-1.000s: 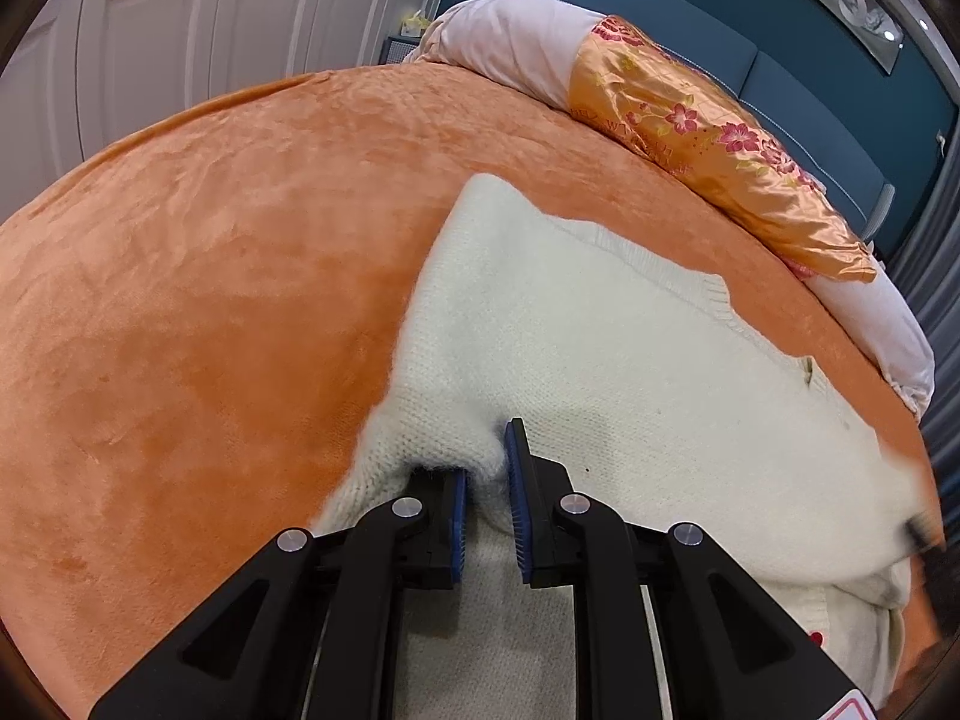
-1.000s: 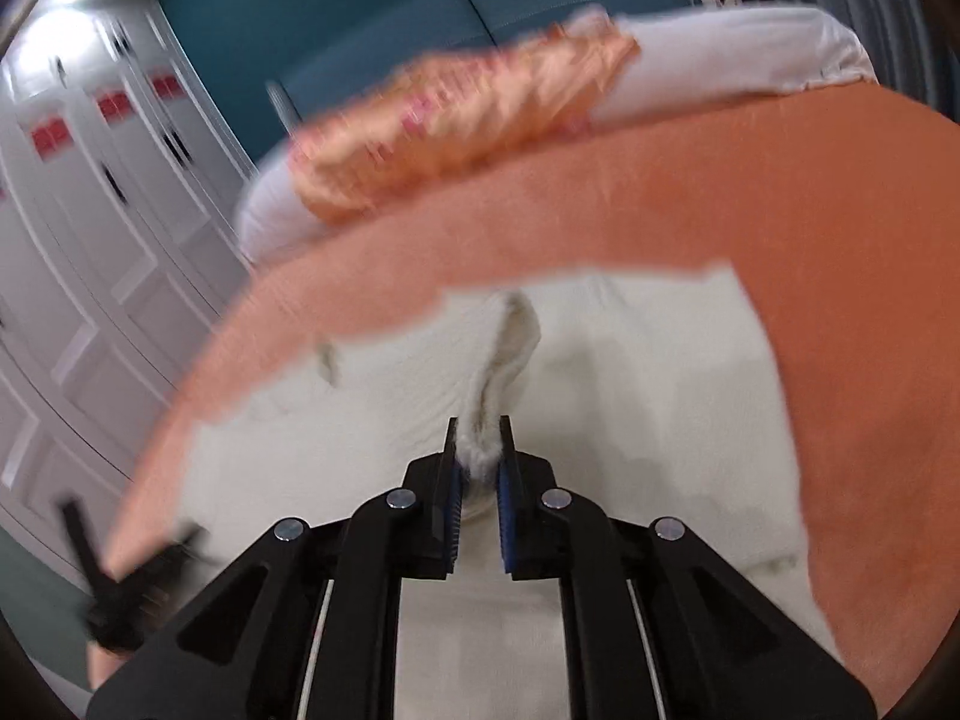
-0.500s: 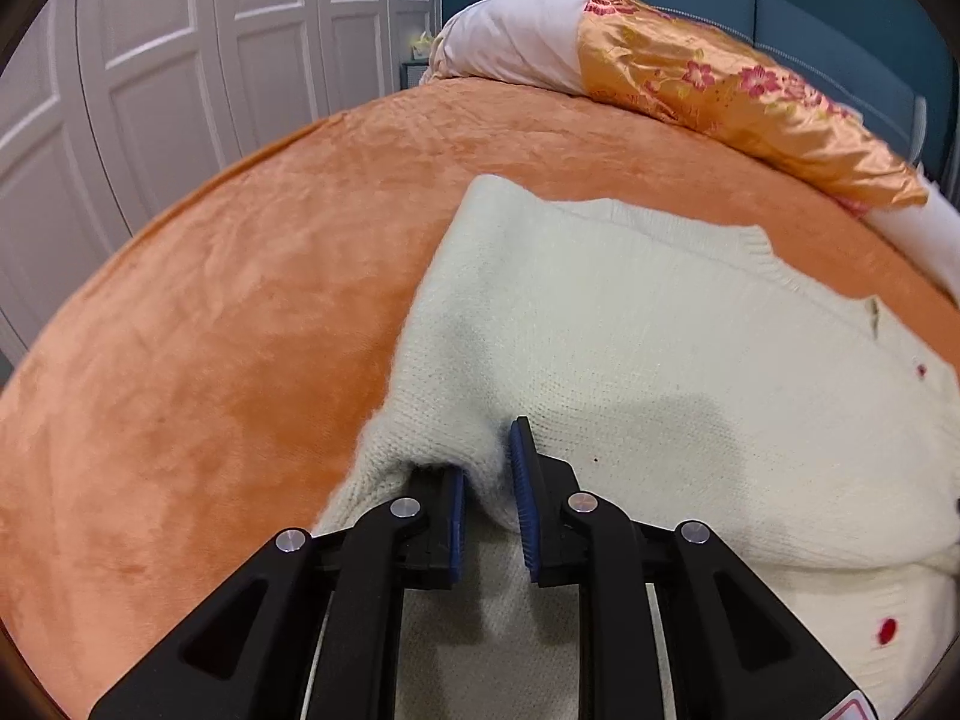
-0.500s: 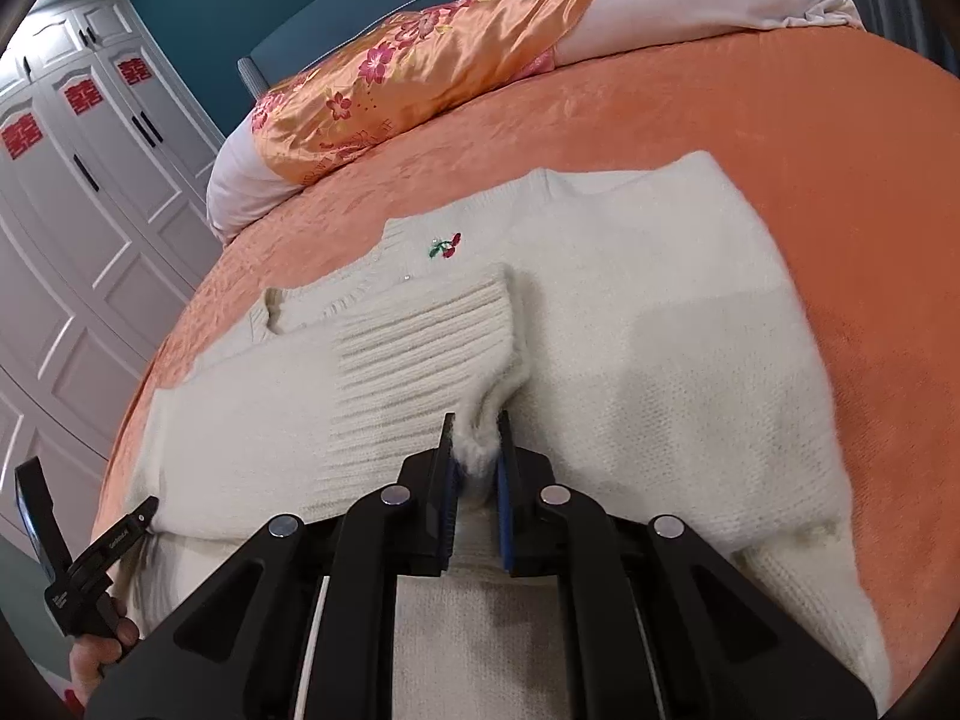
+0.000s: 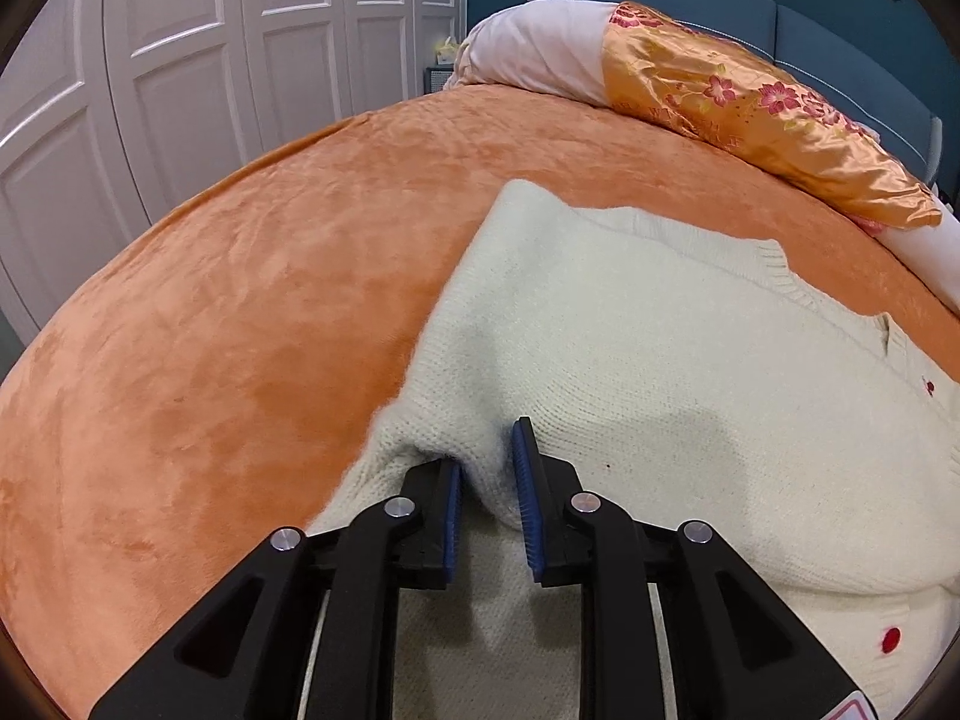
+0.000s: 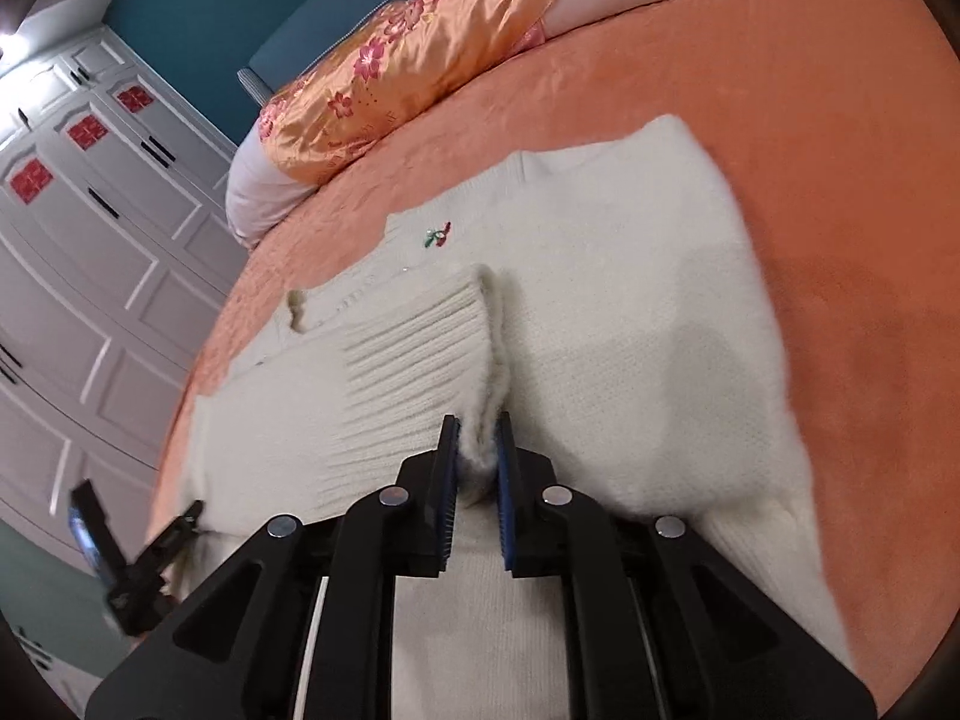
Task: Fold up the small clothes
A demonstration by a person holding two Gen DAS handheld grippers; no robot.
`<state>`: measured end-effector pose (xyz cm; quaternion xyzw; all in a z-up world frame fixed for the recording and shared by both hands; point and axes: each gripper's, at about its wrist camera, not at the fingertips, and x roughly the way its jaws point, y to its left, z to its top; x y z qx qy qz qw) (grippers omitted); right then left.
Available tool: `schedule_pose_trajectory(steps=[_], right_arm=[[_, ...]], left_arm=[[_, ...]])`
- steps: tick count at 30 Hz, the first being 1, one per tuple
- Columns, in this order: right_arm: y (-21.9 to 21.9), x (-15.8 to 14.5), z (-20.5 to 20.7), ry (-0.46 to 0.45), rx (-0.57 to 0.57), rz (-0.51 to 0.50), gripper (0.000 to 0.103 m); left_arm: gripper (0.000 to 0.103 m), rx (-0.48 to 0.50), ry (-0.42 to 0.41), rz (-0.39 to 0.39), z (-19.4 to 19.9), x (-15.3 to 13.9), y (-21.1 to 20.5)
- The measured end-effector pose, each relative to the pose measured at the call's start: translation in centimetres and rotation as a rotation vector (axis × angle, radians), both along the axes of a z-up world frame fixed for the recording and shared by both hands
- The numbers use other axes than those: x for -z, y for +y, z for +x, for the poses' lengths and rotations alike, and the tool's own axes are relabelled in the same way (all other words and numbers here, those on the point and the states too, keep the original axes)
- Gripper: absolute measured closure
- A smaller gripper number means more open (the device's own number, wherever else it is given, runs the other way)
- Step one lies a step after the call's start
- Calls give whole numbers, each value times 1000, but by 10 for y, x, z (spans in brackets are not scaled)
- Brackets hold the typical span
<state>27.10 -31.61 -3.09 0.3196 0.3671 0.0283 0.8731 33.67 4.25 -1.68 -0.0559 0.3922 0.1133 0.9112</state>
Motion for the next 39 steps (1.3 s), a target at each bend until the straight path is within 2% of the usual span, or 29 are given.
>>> schedule_pose_trajectory(steps=[3, 5, 6, 7, 10, 13, 15, 16, 18, 19, 20, 21, 22, 23, 25, 26, 27, 31, 33, 35, 37, 39], right_arm=[[-10, -9, -20, -15, 77, -19, 85], [-13, -13, -14, -8, 87, -12, 73], [-14, -16, -8, -4, 86, -18, 70], [-11, -20, 2, 4, 82, -40, 63], [1, -25, 37, 32, 33, -96, 61], [16, -18, 75, 109, -4, -183, 57], [24, -25, 83, 105, -17, -253, 85], [26, -41, 80, 44, -16, -284, 97], [23, -61, 68, -66, 5, -296, 97], [18, -60, 67, -64, 38, -335, 103], [13, -50, 71, -13, 63, -368, 103], [5, -32, 80, 76, 66, -368, 103], [-9, -5, 88, 181, 43, -295, 103], [-16, -6, 80, 140, 62, -242, 103], [-13, -34, 61, 66, 125, -229, 103], [-4, -47, 56, 17, 104, -229, 103], [18, -65, 53, -39, 35, -235, 103], [128, -88, 73, -83, -269, -290, 101], [185, -84, 87, -70, -395, -288, 100], [249, -69, 104, -42, -508, -332, 100], [283, -52, 119, 0, -565, -353, 100], [299, -35, 130, 45, -582, -393, 101]], left_arm=[[83, 8, -20, -43, -4, 2, 5], [82, 13, -35, -92, -5, 3, 11], [82, 14, -39, -109, -5, 3, 13], [82, 15, -42, -121, -5, 3, 14], [82, 17, -46, -133, -5, 3, 14], [82, 18, -51, -149, -5, 3, 16], [82, 19, -57, -173, -7, 4, 20], [82, 19, -60, -185, -7, 4, 21], [81, 22, -66, -199, -8, 5, 22], [81, 23, -67, -201, -8, 5, 22], [81, 23, -68, -203, -8, 5, 22], [81, 24, -69, -204, -8, 5, 22], [81, 24, -69, -206, -8, 5, 23], [81, 24, -69, -203, -8, 6, 23], [81, 24, -70, -205, -8, 6, 23], [81, 24, -72, -206, -8, 5, 23], [81, 24, -74, -206, -9, 5, 23], [81, 24, -73, -205, -9, 5, 23], [81, 25, -74, -204, -9, 5, 23], [81, 25, -74, -205, -9, 5, 22], [81, 24, -75, -206, -9, 5, 23], [81, 26, -77, -212, -8, 5, 23]])
